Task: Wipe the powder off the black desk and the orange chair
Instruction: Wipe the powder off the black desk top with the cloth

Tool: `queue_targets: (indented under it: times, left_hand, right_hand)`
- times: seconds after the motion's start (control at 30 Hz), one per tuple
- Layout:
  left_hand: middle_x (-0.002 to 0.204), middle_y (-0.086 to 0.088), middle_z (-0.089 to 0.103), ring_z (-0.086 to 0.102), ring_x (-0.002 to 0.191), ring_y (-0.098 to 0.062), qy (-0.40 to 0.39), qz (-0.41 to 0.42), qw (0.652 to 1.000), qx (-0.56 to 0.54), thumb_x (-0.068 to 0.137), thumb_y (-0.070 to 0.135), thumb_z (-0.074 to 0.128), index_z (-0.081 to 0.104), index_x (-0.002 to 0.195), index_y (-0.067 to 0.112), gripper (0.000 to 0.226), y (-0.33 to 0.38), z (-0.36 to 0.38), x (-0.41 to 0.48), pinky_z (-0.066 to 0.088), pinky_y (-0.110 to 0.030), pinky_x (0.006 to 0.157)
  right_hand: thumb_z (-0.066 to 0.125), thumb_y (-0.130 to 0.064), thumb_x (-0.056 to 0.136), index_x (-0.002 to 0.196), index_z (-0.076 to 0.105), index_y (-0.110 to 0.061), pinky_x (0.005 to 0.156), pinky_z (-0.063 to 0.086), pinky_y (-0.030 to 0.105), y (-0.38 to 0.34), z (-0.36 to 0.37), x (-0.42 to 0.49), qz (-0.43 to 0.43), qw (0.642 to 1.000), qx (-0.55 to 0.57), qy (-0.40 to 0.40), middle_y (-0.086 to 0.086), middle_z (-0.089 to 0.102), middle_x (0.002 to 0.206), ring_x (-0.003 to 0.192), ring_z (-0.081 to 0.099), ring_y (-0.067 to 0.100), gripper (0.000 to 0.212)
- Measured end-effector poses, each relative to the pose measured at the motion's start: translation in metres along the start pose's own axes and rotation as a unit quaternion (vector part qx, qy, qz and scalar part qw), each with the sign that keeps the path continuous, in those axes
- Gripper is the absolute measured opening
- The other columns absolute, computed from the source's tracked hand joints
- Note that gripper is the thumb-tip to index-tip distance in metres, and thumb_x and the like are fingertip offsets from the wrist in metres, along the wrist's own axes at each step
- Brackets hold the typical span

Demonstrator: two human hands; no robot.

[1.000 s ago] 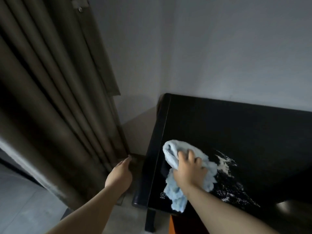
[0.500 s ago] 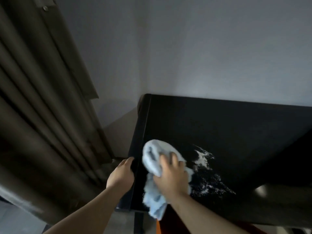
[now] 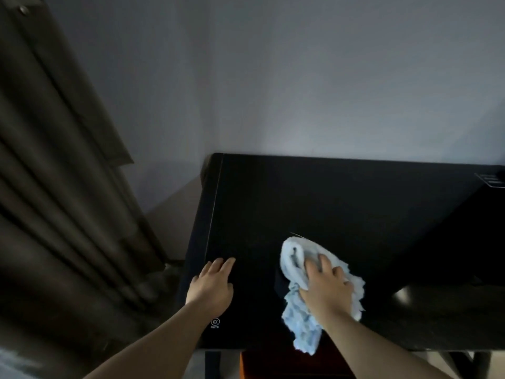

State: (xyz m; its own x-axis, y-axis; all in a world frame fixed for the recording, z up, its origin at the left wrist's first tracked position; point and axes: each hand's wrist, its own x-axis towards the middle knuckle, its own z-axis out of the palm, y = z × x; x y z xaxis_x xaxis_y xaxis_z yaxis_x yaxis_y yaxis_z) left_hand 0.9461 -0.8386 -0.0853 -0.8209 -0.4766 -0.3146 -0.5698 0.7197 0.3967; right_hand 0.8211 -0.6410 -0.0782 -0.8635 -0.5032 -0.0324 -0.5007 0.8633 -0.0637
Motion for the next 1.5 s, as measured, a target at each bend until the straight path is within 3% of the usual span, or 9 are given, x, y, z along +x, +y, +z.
queue_targets:
  times: [0.17, 0.33, 0.43, 0.7, 0.83, 0.93, 1.13, 1.33, 1.5]
  left_hand:
    - [0.159, 0.003, 0.005, 0.002, 0.146, -0.020, -0.022, -0.004, 0.999, 0.025, 0.097, 0.023, 0.034, 0.006, 0.150, 0.032, 0.061, 0.020, 0.006, 0.007, 0.016, -0.041, 0.116]
    - [0.159, 0.007, 0.003, -0.003, 0.146, -0.020, -0.031, -0.029, 0.998, 0.043, 0.097, 0.035, 0.034, 0.008, 0.151, 0.030, 0.060, 0.028, 0.015, 0.008, 0.011, -0.044, 0.116]
    - [0.159, 0.006, 0.002, -0.004, 0.146, -0.020, -0.037, -0.030, 0.997, 0.054, 0.097, 0.026, 0.033, 0.006, 0.151, 0.027, 0.060, 0.027, 0.015, 0.010, 0.010, -0.044, 0.117]
    - [0.159, 0.003, -0.002, -0.005, 0.146, -0.022, -0.071, -0.028, 0.996, 0.054, 0.097, 0.028, 0.038, 0.004, 0.151, 0.025, 0.064, 0.039, 0.012, 0.017, 0.011, -0.049, 0.117]
    - [0.159, 0.003, -0.002, -0.004, 0.146, -0.021, -0.053, -0.022, 0.996, 0.061, 0.096, 0.025, 0.038, 0.005, 0.151, 0.024, 0.064, 0.036, 0.005, 0.020, 0.013, -0.044, 0.117]
    - [0.159, 0.004, -0.001, -0.003, 0.146, -0.019, -0.032, -0.041, 0.997, 0.058, 0.095, 0.023, 0.039, 0.006, 0.151, 0.022, 0.065, 0.026, -0.005, 0.021, 0.014, -0.043, 0.117]
    - [0.153, -0.006, 0.027, 0.025, 0.140, -0.022, 0.041, -0.074, 0.994, -0.066, 0.094, 0.016, 0.042, 0.031, 0.144, 0.012, 0.052, -0.004, -0.023, 0.031, 0.027, -0.037, 0.112]
    - [0.134, 0.001, 0.048, 0.051, 0.117, -0.018, 0.078, -0.116, 0.979, -0.149, 0.088, 0.018, 0.046, 0.044, 0.131, 0.019, 0.043, -0.023, -0.040, 0.046, 0.046, -0.036, 0.093]
    - [0.144, 0.002, 0.040, 0.040, 0.131, -0.018, 0.082, -0.081, 0.983, -0.145, 0.094, 0.018, 0.036, 0.034, 0.142, 0.021, 0.048, -0.020, -0.038, 0.062, 0.038, -0.038, 0.104]
  right_hand:
    - [0.065, -0.042, 0.076, 0.130, 0.045, -0.033, 0.080, 0.044, 0.043, -0.018, -0.022, -0.003, 0.008, 0.994, 0.035, 0.100, 0.004, 0.039, 0.141, 0.105, 0.050, 0.031, 0.058]
    - [0.083, -0.051, 0.042, 0.113, 0.061, -0.036, 0.067, 0.050, 0.043, -0.047, -0.006, -0.035, -0.126, 0.992, 0.006, 0.027, 0.003, 0.057, 0.127, 0.090, 0.062, 0.030, 0.076]
    - [0.089, -0.038, 0.020, 0.096, 0.073, -0.025, 0.052, 0.049, 0.040, -0.013, -0.001, -0.037, -0.074, 0.997, -0.017, 0.034, 0.007, 0.069, 0.107, 0.068, 0.063, 0.031, 0.078]
    - [0.092, -0.025, 0.032, 0.102, 0.071, -0.020, 0.056, 0.047, 0.046, 0.028, -0.026, -0.023, 0.031, 0.996, 0.012, 0.084, 0.016, 0.064, 0.111, 0.073, 0.060, 0.038, 0.073]
    - [0.063, -0.043, 0.077, 0.138, 0.029, -0.044, 0.088, 0.038, 0.041, -0.023, -0.029, -0.009, 0.000, 0.996, 0.066, 0.062, 0.000, 0.023, 0.149, 0.113, 0.042, 0.028, 0.069]
    - [0.051, -0.034, 0.085, 0.142, 0.010, -0.051, 0.092, 0.032, 0.041, -0.057, -0.023, -0.001, -0.033, 0.991, 0.115, 0.052, -0.003, 0.006, 0.152, 0.117, 0.033, 0.025, 0.072]
    - [0.050, -0.042, 0.089, 0.141, 0.014, -0.046, 0.096, 0.025, 0.051, -0.124, -0.004, 0.016, -0.096, 0.991, 0.087, -0.040, 0.000, -0.006, 0.156, 0.126, 0.025, 0.034, 0.063]
    - [0.032, -0.060, 0.091, 0.143, -0.001, -0.042, 0.098, -0.001, 0.074, -0.166, 0.026, 0.041, -0.122, 0.980, 0.025, -0.158, -0.003, -0.029, 0.152, 0.138, -0.010, 0.043, 0.065]
    - [0.043, -0.057, 0.089, 0.142, 0.009, -0.045, 0.101, 0.018, 0.065, -0.153, 0.027, 0.078, -0.113, 0.986, 0.001, -0.125, -0.003, -0.020, 0.155, 0.134, 0.003, 0.041, 0.064]
